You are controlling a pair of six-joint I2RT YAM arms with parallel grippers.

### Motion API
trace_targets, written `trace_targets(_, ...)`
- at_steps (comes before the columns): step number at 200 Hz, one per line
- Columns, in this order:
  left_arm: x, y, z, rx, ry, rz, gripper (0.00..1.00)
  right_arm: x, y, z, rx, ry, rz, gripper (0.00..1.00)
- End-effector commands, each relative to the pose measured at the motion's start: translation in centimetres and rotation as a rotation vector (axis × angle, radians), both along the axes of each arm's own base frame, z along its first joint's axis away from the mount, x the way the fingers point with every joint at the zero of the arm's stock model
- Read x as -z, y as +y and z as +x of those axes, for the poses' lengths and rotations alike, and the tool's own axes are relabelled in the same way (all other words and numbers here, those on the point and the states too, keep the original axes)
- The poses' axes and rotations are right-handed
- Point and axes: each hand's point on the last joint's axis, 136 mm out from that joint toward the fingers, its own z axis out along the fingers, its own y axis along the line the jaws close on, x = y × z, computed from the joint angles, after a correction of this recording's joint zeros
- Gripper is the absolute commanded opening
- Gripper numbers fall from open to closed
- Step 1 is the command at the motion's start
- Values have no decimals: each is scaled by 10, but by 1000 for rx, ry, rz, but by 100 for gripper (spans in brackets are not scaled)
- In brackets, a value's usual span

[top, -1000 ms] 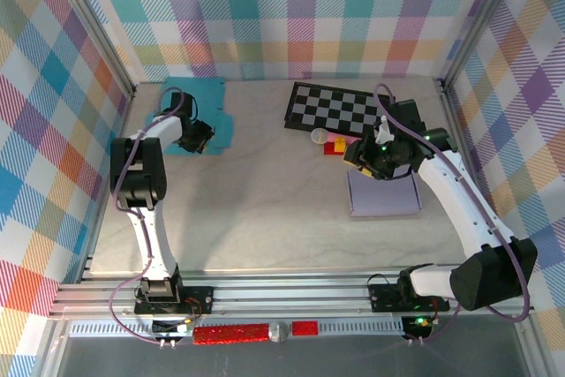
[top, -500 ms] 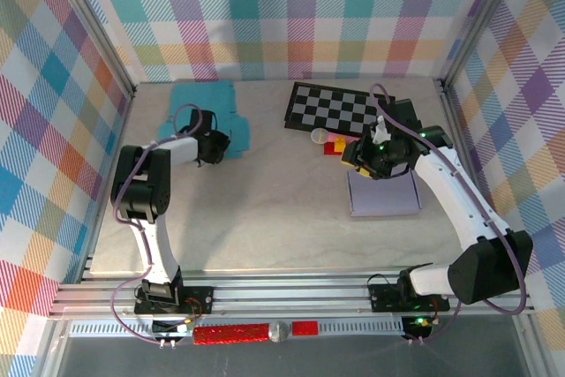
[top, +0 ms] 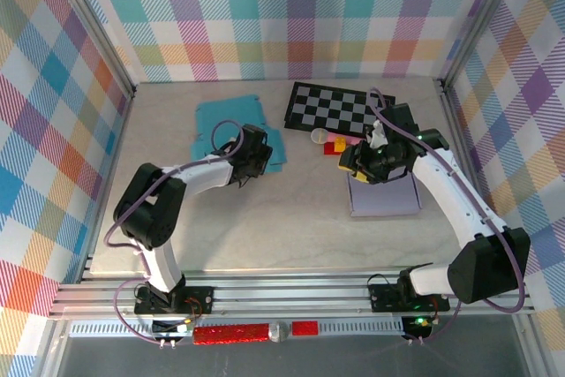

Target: Fold the paper box

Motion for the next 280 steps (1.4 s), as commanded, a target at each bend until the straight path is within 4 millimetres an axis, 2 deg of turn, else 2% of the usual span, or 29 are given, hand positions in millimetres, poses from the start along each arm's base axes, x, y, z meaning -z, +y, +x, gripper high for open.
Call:
trace_targets(1,-44,21,-5,-26,-53,43,38,0,8,-1,-36,-11,38,50)
trace_targets(14,-47,37,-19,-20,-36,57,39,2,10,-2,-35,-6,54,50)
trace_targets(35,-47,76,-44,-74,-23,51,41,5,18,0,-26,8,114,50)
trace_targets(49,-49,98,-55,-106,-63,42,46,7,24,2,-20,14,158,50)
trace_targets(61,-43,114,-64,-137,-85,23,49,8,28,4,-14,18,195,51)
trace_targets(86,-24,132,-69,-201,-143,-76,49,9,35,5,-13,26,235,51)
trace_targets(105,-15,137,-67,-219,-163,-97,50,10,37,5,-19,32,236,51)
trace_targets(146,18,143,-71,-277,-117,-147,50,10,38,5,-26,32,235,51)
trace_targets(171,24,151,-68,-284,-122,-132,50,8,37,4,-30,24,224,51)
trace_targets(216,34,146,-55,-286,-127,-185,46,10,36,3,-30,27,222,51)
trace_targets(280,45,144,-46,-313,-116,-215,42,10,35,3,-28,27,210,51)
